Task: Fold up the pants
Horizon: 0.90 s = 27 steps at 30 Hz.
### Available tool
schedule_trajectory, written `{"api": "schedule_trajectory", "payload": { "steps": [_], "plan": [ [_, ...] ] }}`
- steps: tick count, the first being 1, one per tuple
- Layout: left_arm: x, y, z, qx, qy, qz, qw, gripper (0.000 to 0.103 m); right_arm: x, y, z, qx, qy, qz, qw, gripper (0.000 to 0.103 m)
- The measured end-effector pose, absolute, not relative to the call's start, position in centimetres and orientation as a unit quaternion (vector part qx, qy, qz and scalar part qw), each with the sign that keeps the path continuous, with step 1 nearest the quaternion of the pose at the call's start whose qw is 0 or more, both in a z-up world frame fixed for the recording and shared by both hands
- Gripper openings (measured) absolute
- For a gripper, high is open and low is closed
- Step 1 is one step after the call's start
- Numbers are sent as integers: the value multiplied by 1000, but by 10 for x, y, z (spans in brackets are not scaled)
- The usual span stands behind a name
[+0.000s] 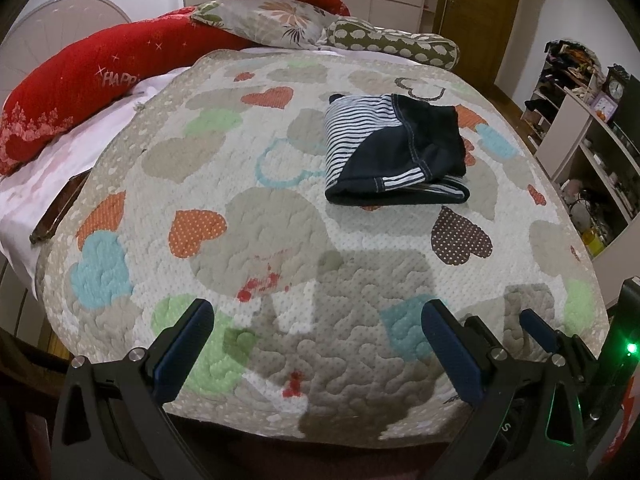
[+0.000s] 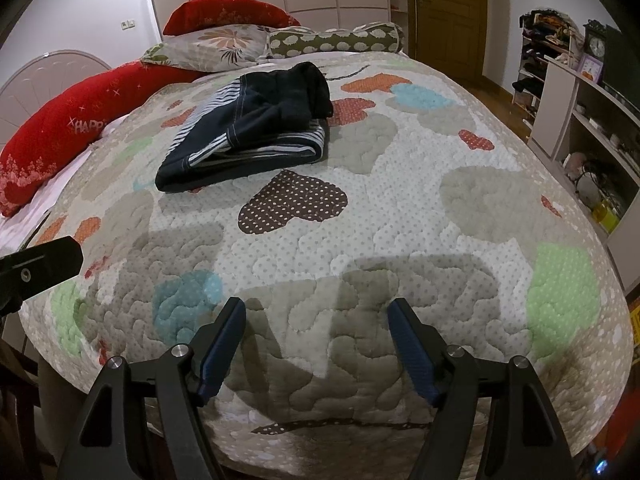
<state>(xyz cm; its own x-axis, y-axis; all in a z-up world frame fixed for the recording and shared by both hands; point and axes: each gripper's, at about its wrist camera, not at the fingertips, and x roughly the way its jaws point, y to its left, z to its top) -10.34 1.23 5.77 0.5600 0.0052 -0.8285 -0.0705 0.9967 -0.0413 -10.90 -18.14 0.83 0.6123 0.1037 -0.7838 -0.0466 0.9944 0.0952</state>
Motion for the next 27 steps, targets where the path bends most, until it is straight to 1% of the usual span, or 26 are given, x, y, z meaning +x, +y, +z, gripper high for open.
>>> {"api": "schedule_trajectory", "payload": {
  "steps": [13,18,23,27],
  "plan": [
    [-100,18,47,-45,484,20,874,103,-109,-179,6,25,439,40,897,80],
    [-89,33,47,-61,483,23,873,103,-107,-183,10,33,432,42,900,80],
    [-61,58,52,-86,467,6,880,103,-80,-203,28,66,410,47,909,80],
    [-31,68,42,-117,490,-37,863,103,-36,-215,43,121,397,95,905,80]
  ]
}}
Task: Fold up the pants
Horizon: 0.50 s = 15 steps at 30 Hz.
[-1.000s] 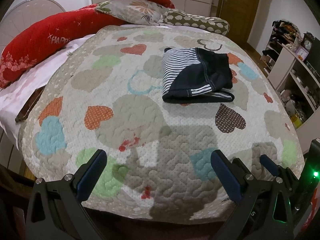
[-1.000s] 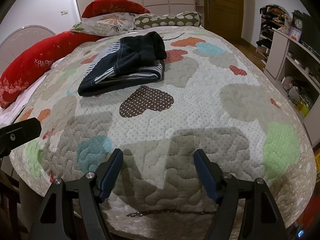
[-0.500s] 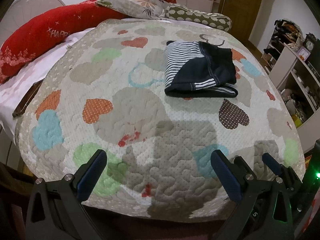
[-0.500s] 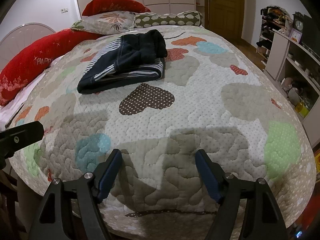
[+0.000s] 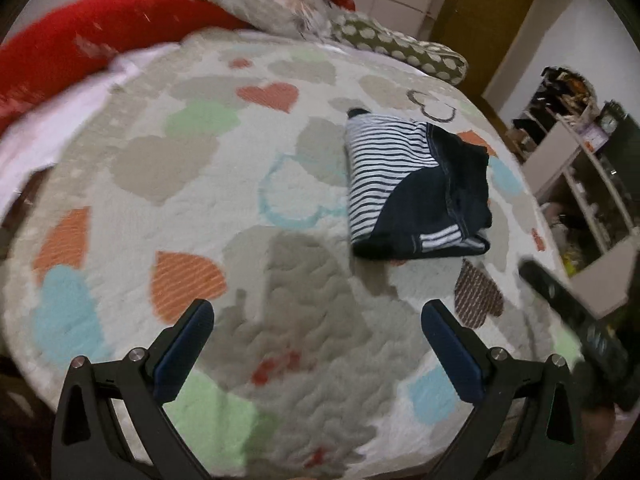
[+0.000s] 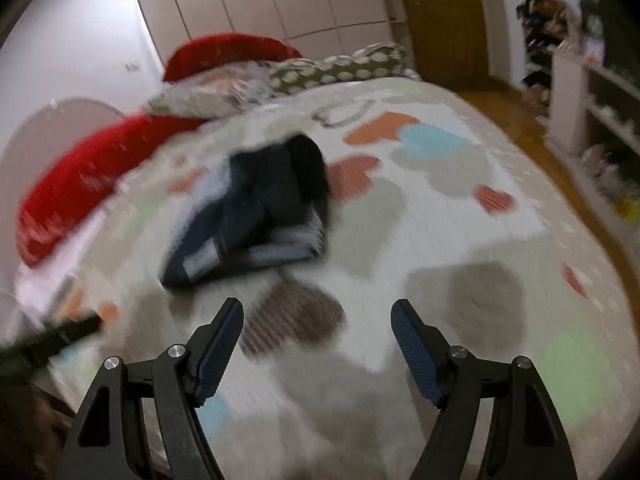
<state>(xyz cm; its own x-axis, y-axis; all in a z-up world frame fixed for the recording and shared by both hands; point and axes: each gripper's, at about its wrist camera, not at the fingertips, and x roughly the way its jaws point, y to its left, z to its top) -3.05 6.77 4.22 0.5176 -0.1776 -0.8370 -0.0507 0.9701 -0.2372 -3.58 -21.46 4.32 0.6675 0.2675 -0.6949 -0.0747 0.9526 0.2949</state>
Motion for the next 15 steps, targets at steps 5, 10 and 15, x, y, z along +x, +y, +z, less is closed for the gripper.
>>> {"api": "schedule_trajectory", "payload": {
  "steps": [5,10,15],
  "plan": [
    [22,67,30,-142,506,-69,848,103,33,-222,36,194,411,123,882,80],
    [72,51,19,-145,520,-96,836,103,86,-223,13,276,445,156,837,81],
    [104,28,3,-139,538,-101,825,90,119,-208,-4,306,476,184,804,46]
  ]
}}
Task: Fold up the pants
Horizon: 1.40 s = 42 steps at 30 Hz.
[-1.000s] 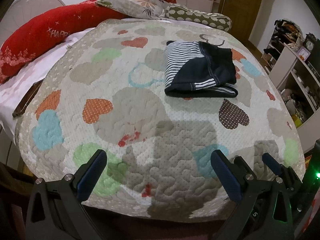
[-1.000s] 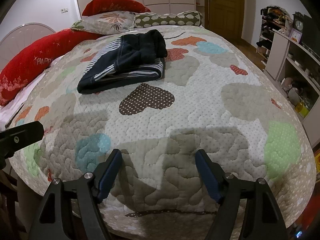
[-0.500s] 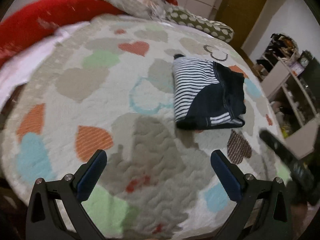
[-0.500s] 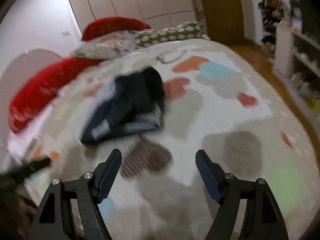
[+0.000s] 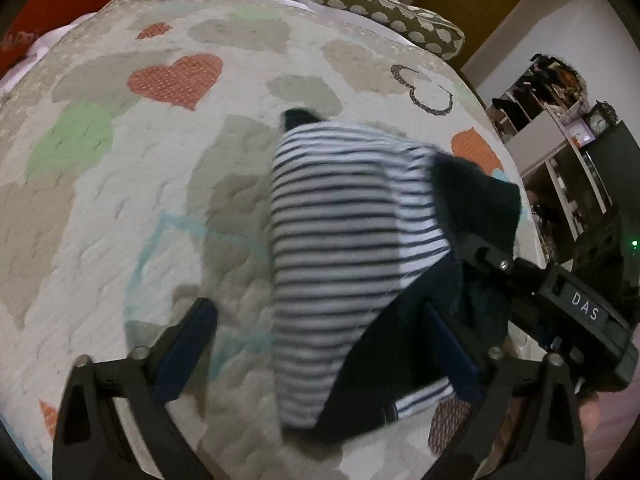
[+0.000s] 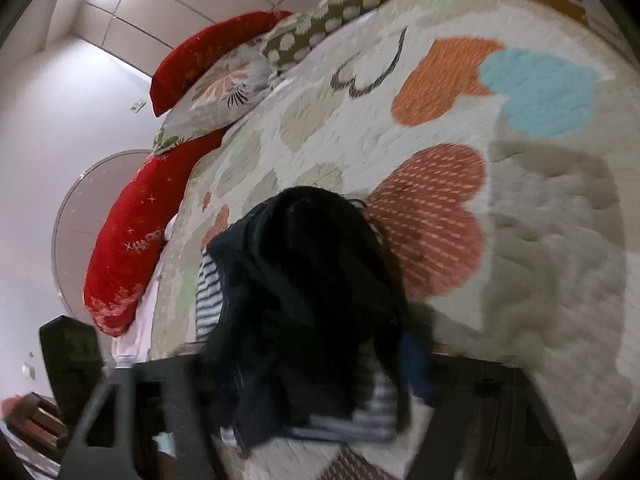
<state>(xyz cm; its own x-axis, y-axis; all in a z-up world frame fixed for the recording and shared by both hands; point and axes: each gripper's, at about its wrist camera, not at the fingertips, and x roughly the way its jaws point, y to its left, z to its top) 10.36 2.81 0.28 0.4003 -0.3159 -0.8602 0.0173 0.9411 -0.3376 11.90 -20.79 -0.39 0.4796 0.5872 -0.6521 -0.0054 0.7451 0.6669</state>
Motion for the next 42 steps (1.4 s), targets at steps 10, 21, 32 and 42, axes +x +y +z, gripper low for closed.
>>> {"api": "schedule_trajectory", "payload": {
  "steps": [10,21,32,42],
  "plan": [
    [138,1,29,-61,502,-85,858,84,143,-205,19,303,449,206,815,30],
    [138,37,56,-162,473,-102,860,86,135,-234,69,303,366,147,868,56],
    [192,28,0,-183,546,-95,812,97,199,-234,-9,441,428,183,767,45],
    [98,42,53,-129,462,-51,876,97,135,-254,23,335,410,120,840,62]
  ]
}}
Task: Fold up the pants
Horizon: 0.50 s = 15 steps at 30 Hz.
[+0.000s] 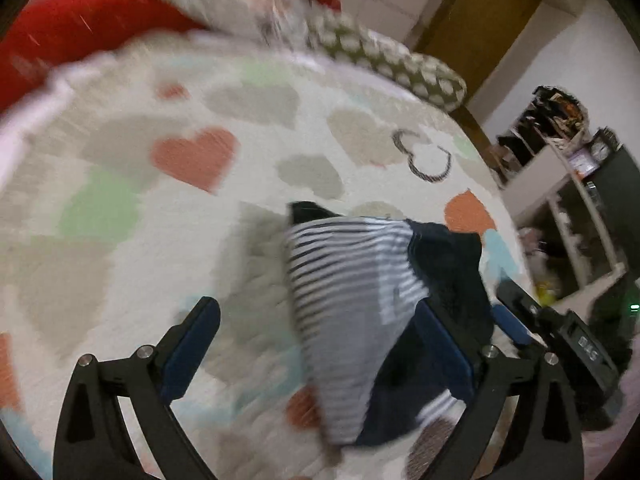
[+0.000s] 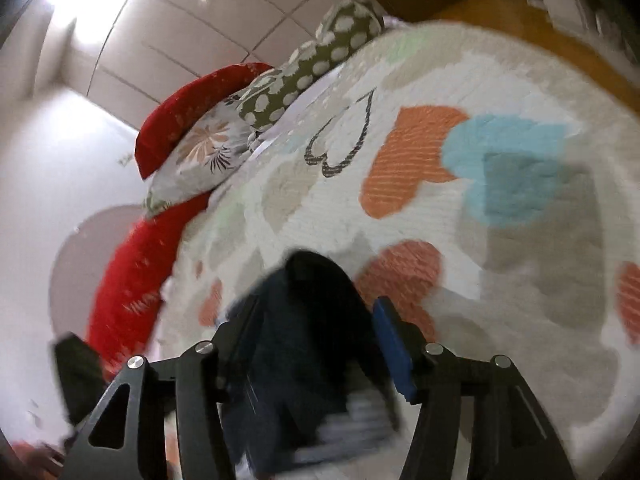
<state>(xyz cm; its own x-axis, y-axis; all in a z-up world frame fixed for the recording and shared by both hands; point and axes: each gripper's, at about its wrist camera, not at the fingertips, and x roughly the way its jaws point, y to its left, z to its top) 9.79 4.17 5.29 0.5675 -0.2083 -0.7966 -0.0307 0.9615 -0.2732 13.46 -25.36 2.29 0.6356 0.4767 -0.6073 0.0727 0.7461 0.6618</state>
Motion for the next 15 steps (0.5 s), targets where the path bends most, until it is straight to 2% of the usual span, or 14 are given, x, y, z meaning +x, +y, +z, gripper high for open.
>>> {"api": "schedule_trajectory", "payload": {
  "steps": [3,6,15],
  "plan": [
    [46,36,66,-78,406,-8,911,98,91,-249,30,306,404,113,855,62],
    [7,26,66,-41,382,11,923,98,47,-235,32,254,408,110,870,63],
    [-49,10,41,-64,454,-37,888,98,-38,-210,19,121,430,69,892,63]
  ]
}}
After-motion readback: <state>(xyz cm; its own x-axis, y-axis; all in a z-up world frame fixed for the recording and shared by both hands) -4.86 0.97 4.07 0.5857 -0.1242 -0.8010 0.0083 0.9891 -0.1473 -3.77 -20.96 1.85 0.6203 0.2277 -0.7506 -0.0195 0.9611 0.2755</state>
